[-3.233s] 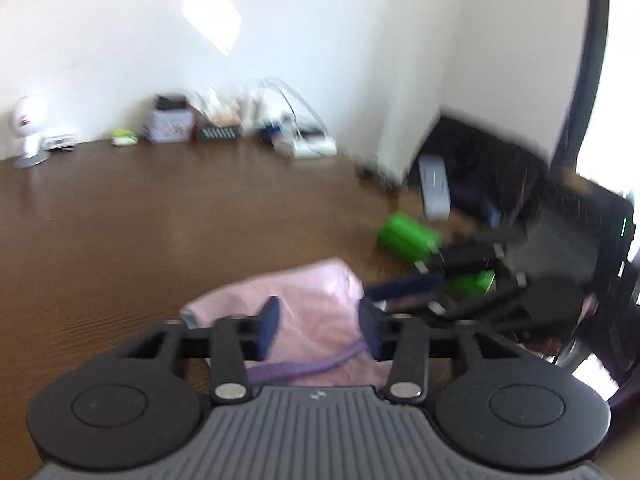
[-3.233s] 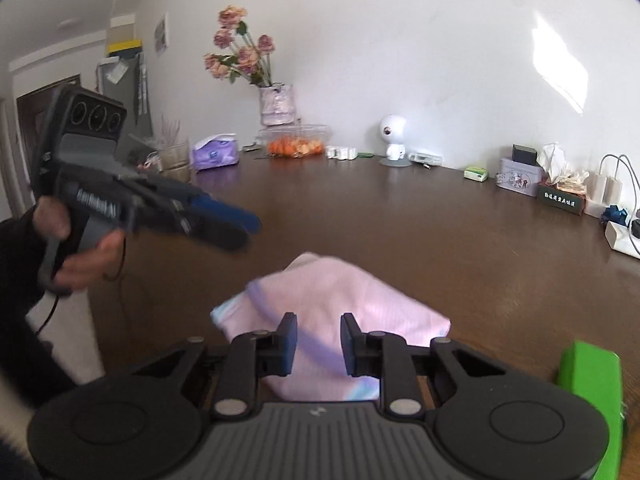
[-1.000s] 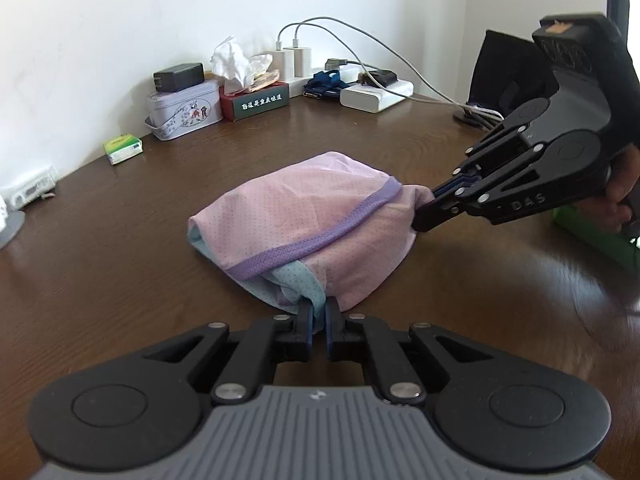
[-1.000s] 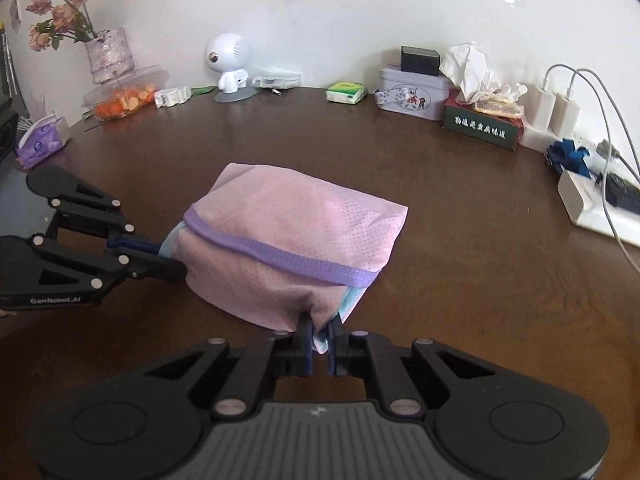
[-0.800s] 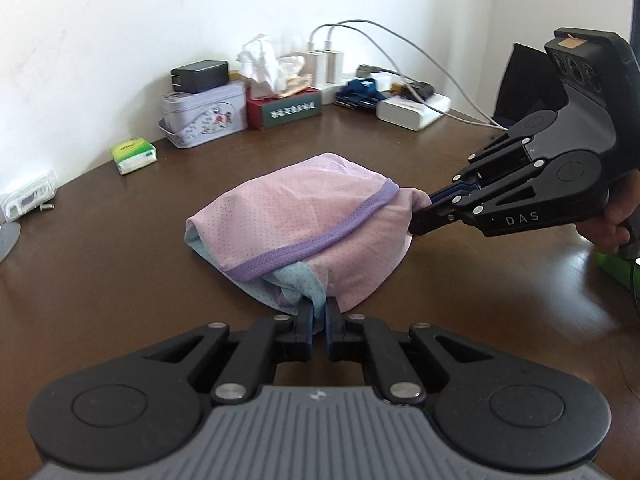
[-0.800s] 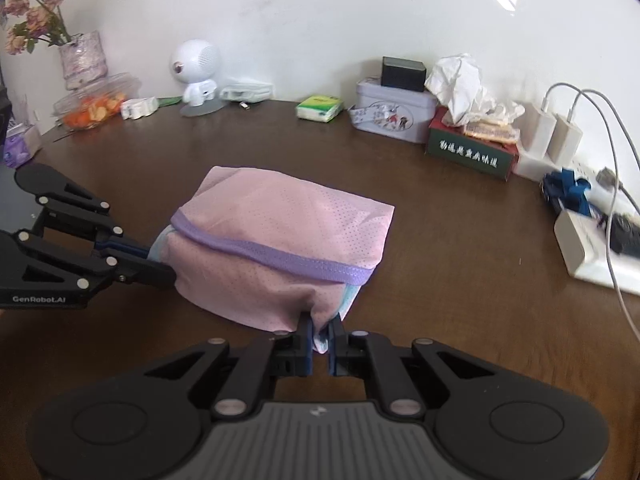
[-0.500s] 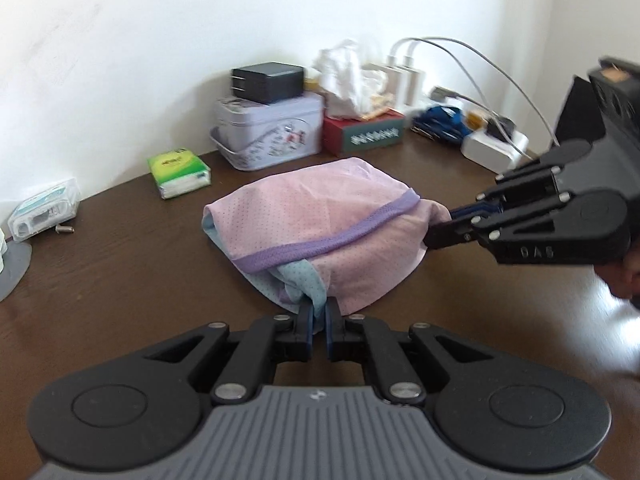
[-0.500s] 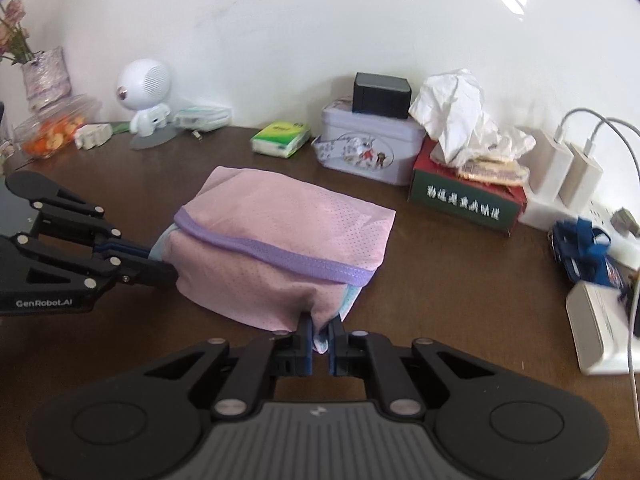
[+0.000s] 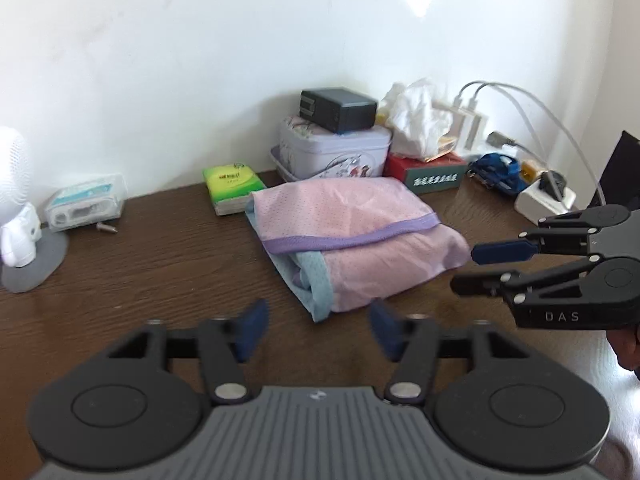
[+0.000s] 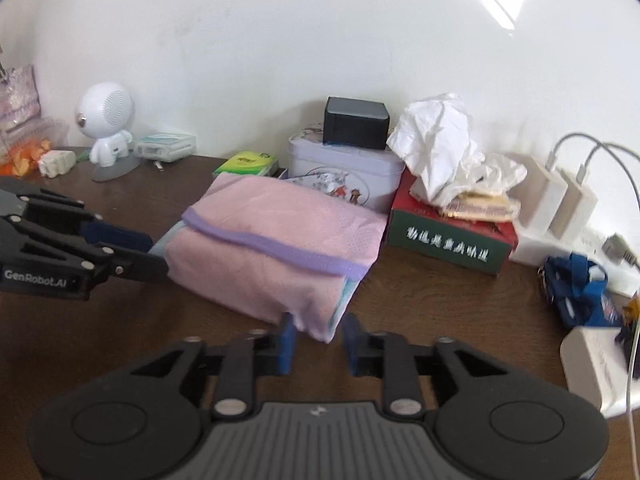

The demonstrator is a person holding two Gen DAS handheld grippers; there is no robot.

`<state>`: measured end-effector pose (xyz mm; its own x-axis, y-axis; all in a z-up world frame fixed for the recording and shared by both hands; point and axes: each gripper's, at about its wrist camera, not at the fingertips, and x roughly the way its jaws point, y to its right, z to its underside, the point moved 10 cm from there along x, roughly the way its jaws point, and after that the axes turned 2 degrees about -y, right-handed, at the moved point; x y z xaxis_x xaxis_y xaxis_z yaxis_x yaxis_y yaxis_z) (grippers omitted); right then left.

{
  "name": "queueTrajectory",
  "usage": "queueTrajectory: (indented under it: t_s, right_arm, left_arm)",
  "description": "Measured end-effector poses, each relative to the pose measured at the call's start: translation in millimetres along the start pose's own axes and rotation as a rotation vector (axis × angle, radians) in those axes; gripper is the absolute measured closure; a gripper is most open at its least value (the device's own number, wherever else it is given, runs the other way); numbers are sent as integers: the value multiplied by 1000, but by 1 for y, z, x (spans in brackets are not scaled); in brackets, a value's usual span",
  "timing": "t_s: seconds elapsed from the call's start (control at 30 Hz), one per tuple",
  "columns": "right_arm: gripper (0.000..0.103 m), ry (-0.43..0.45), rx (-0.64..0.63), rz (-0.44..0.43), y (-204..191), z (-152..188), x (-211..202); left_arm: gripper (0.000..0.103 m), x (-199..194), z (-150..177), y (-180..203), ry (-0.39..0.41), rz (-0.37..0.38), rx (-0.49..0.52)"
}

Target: Fold clothes

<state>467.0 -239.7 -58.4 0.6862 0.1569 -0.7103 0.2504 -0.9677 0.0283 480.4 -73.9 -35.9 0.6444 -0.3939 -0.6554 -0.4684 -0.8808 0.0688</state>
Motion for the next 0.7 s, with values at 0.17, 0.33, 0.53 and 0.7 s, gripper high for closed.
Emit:
queueTrajectory:
  t_s: [0.17,0.33,0.53,0.7]
  right_arm:
    - [65,-21,30,-25,-9,30,-27]
    - [49,-31,47,-32,-23,62,-57]
    - [30,-28,30,-38,-45,97,-91]
    - [23,-11,20,-48,-61,121,-118]
  left_arm:
    - [21,-29,33,14,-32,-19,-11]
    - [7,-60,72,38,-43,-35,18]
    - [3,-88,116,61,-63,-40,27]
    - [0,-111,142,72,-57,-82,53]
